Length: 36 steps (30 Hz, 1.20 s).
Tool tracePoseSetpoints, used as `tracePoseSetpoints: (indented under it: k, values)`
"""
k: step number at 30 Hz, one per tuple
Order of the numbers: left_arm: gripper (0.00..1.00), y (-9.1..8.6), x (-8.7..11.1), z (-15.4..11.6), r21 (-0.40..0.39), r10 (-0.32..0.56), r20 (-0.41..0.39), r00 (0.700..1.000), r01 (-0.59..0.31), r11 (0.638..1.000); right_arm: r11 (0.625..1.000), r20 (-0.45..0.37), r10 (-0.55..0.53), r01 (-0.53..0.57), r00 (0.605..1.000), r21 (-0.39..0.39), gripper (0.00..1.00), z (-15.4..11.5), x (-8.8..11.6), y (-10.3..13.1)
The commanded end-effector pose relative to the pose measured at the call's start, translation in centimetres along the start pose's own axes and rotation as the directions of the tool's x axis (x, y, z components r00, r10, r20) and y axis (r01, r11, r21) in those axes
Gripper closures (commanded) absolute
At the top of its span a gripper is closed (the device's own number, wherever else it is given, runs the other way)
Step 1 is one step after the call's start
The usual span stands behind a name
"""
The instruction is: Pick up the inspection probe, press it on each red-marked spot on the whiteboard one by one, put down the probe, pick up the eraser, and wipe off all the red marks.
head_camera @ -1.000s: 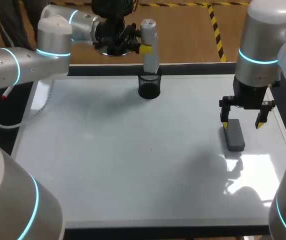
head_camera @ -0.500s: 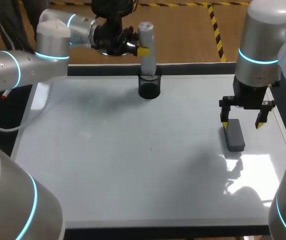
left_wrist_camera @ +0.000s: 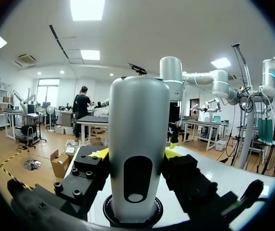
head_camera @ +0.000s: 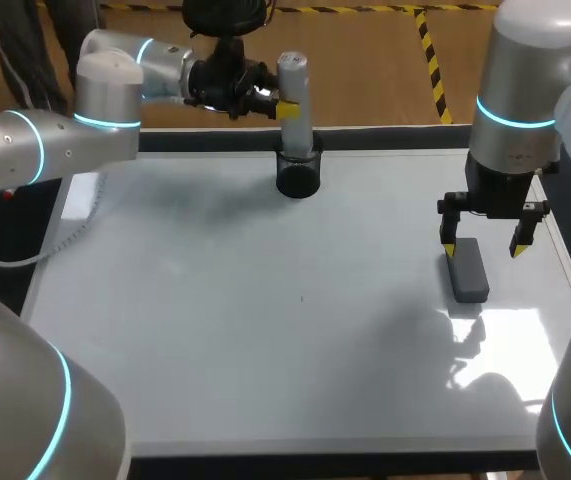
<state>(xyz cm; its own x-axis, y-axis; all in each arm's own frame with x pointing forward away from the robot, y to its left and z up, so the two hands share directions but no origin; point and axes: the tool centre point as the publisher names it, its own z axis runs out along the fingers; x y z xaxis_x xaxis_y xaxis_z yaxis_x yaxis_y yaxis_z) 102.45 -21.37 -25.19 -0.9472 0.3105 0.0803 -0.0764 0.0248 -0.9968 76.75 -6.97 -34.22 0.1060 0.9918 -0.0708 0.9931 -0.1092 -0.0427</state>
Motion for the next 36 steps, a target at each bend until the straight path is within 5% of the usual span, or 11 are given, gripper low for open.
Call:
tracePoseSetpoints:
  k: [1, 36]
  values:
    - [1.00, 0.6, -0.4, 0.1, 0.005, -0.007, -0.006, 1.000, 0.007, 1.000, 1.000, -0.002, -0.001, 0.001, 1.000, -0.002, 0.00, -0.1, -0.1, -0.1]
    - [1.00, 4.4, 0.1, 0.9, -0.024, -0.095, -0.012, 0.995, 0.095, 0.995, 1.000, -0.002, -0.001, 0.001, 1.000, -0.002, 0.00, -0.1, -0.1, -0.1]
